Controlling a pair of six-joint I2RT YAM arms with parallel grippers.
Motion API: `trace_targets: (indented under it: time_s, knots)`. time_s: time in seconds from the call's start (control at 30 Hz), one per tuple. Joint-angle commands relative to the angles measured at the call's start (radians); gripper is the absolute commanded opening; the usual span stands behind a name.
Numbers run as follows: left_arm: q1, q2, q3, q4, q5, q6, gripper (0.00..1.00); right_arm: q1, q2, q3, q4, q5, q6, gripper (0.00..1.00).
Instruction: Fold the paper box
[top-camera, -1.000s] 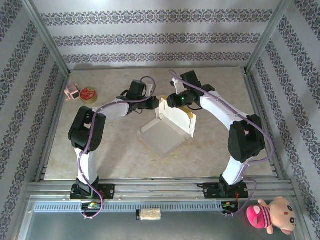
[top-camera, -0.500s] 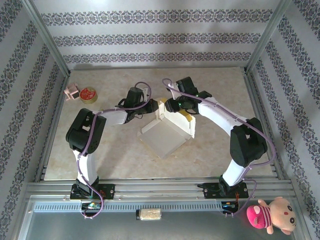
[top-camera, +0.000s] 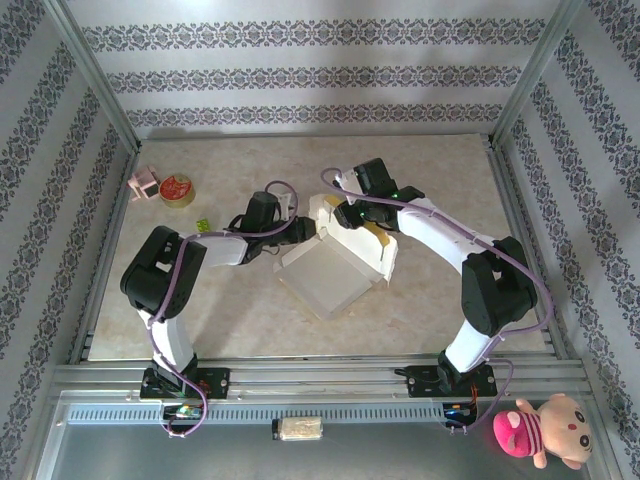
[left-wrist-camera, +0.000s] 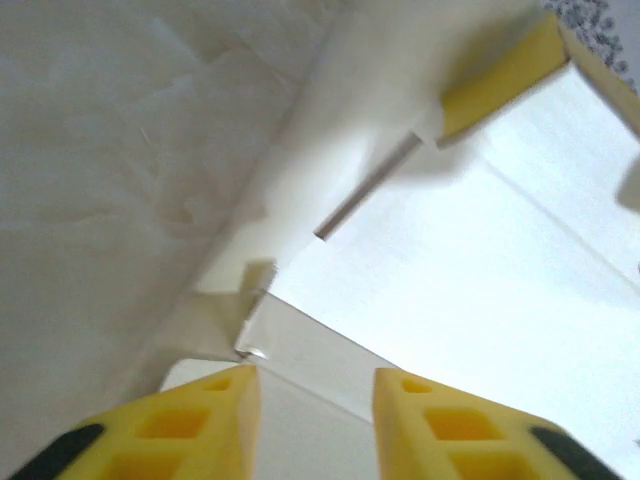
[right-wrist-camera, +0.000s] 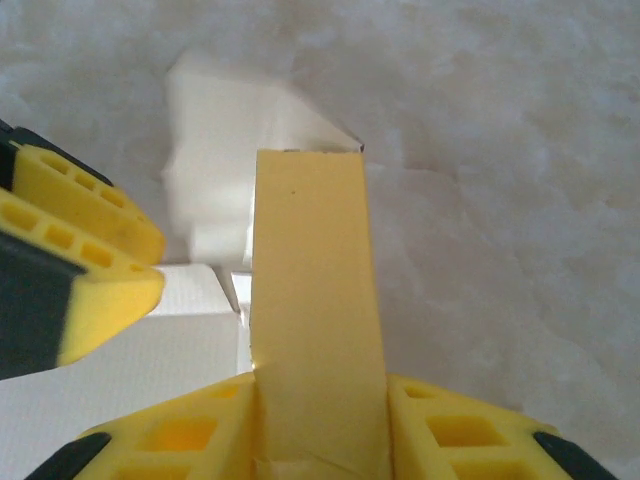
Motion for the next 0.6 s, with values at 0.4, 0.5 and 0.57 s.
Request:
trace_targets:
  time_s: [0.4, 0.5, 0.57]
  knots:
    - [0.111, -0.276, -0.043, -0.11, -0.119, 0.427, 0.51, 0.004, -0.109, -0.101, -0.044, -0.028, -0.205, 0.33]
    - [0.163, -0.23, 0.13, -0.372, -0.138, 0.496, 0.51, 0.005, -0.099, -0.091, -0.054, -0.039, -0.203, 0.31]
    - [0.187, -0.181, 0.233, -0.511, -0.111, 0.512, 0.5, 0.006, -0.082, -0.083, -0.072, -0.046, -0.202, 0.34]
